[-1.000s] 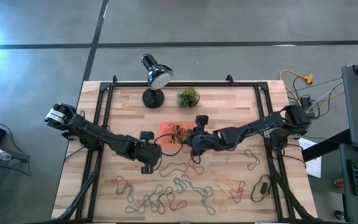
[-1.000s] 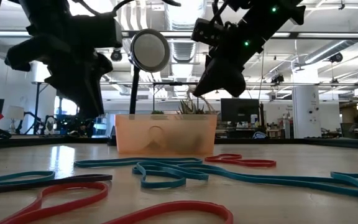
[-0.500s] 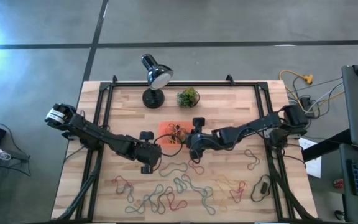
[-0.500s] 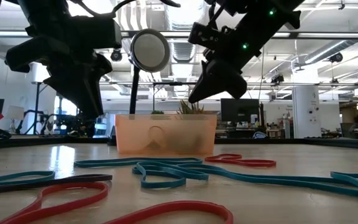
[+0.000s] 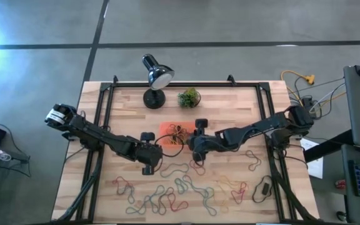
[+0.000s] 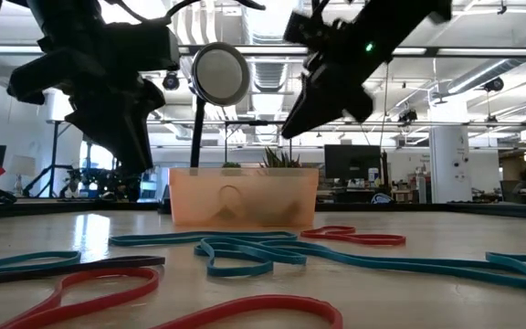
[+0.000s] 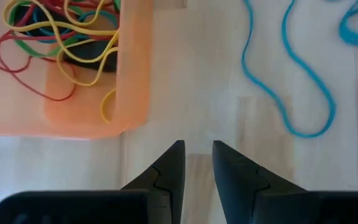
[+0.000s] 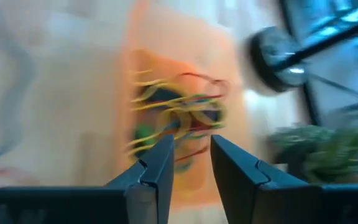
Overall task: Pick and place rubber bands into bin
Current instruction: Put the red rubberband into the orange bin
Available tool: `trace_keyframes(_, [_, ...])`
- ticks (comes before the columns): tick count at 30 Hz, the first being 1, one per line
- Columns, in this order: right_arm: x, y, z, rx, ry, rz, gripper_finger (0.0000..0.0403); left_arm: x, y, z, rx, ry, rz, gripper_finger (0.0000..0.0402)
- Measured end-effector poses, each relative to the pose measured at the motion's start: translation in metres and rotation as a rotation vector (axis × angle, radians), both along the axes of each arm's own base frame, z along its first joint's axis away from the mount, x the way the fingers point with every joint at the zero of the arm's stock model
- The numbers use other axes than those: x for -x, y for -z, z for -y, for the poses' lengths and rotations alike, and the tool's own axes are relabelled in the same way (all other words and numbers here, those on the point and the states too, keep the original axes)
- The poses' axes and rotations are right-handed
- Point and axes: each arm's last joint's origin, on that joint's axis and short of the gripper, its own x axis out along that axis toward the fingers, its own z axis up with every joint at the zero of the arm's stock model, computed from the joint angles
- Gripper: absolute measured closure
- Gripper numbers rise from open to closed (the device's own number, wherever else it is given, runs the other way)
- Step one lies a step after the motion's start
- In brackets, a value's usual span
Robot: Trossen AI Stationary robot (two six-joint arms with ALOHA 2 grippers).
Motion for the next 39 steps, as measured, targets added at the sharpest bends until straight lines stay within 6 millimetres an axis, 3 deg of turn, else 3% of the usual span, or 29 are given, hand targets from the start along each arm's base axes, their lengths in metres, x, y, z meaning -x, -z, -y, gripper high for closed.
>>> trace_keyframes(10, [0.026, -0.027, -0.049, -0.265, -0.148, -0.167, 0.0323, 0.0, 0.006, 0.01, 0.245, 0.098, -0.001, 0.0336])
trace_keyframes(16, [0.04, -0.021, -0.068, -0.27, -0.195, -0.23, 0.0334, 0.015, 0.009, 0.018, 0.486, 0.061, -0.246, 0.0336])
trace_keyframes(23, [0.048, -0.008, -0.07, -0.296, -0.148, -0.256, 0.0333, 0.036, 0.012, 0.027, 0.551, -0.045, -0.471, 0.0336])
trace_keyframes(39, [0.051, 0.0, -0.069, -0.323, -0.098, -0.26, 0.0338, 0.048, 0.016, 0.048, 0.541, 0.012, -0.488, 0.0336])
